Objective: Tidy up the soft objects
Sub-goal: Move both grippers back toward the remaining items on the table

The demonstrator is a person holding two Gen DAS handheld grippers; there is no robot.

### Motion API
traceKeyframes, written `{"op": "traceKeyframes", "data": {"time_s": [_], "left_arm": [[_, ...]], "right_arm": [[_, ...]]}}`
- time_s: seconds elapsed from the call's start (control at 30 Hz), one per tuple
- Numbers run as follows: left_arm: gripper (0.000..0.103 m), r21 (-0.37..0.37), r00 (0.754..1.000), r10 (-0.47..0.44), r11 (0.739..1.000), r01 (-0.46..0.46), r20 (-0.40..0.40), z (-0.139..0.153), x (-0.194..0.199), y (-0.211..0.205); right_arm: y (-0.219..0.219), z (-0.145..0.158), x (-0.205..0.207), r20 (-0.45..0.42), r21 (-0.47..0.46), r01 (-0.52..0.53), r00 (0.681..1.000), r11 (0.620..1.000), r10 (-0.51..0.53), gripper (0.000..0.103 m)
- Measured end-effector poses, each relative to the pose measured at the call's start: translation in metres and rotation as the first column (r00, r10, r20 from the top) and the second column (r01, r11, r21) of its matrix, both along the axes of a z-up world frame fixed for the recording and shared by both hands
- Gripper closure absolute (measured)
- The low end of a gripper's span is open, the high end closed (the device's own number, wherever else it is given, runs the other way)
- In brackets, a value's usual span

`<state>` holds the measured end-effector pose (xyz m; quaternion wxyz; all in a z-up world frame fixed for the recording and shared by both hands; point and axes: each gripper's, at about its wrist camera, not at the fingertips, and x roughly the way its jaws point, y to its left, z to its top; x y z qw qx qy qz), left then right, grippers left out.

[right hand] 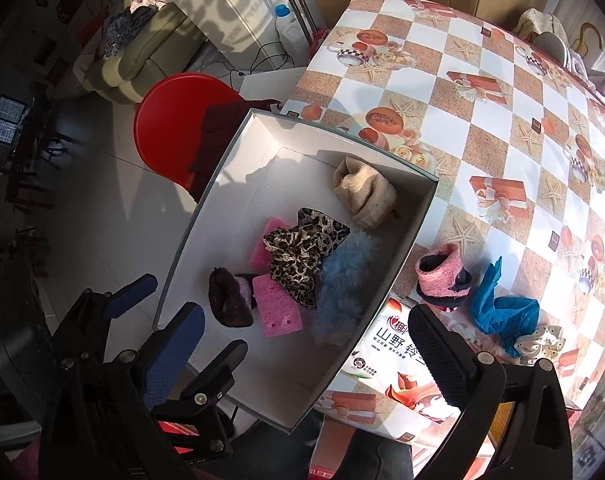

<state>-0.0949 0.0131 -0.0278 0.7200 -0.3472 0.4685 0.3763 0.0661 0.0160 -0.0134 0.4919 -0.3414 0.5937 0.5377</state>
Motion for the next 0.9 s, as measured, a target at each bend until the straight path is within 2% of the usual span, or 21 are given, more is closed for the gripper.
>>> {"op": "traceKeyframes", "data": {"time_s": [0.1,0.2,0.33,0.43,0.53,0.67,0.77,0.9], "left_arm": [[0.000,0.018,1.000,-0.012,1.000,0.011,0.027,0.010,0.008,0.005],[0.000,0.033,0.998,-0.060,0.998,0.059,0.036,0.018,0.026,0.005],[0.000,0.040,0.986,-0.162,0.986,0.161,0.043,0.027,0.064,-0.001],[0.000,0.040,0.965,-0.263,0.964,0.262,0.019,0.027,0.101,-0.011],[0.000,0.032,0.930,-0.366,0.930,0.367,-0.029,0.019,0.140,-0.025],[0.000,0.012,0.863,-0.492,0.868,0.497,-0.115,0.000,0.189,-0.043],[0.000,-0.008,0.802,-0.569,0.816,0.578,-0.182,-0.017,0.226,-0.053],[0.000,-0.042,0.717,-0.646,0.750,0.660,-0.263,-0.043,0.269,-0.061]], "right_arm": [[-0.008,0.000,0.022,-0.033,-0.034,0.041,0.999,0.999,-0.042,0.000],[-0.022,0.007,0.054,-0.035,-0.056,0.105,0.994,0.993,-0.107,0.000],[-0.049,0.018,0.112,-0.007,-0.090,0.215,0.976,0.972,-0.217,0.000],[-0.074,0.021,0.161,0.014,-0.114,0.316,0.949,0.942,-0.316,0.000],[-0.098,0.013,0.205,0.054,-0.141,0.399,0.917,0.906,-0.395,0.000],[-0.127,-0.018,0.249,0.076,-0.220,0.465,0.885,0.858,-0.460,0.000],[-0.142,-0.052,0.271,0.067,-0.290,0.479,0.874,0.829,-0.481,0.000],[-0.151,-0.095,0.285,0.032,-0.369,0.445,0.884,0.816,-0.467,0.000]]}}
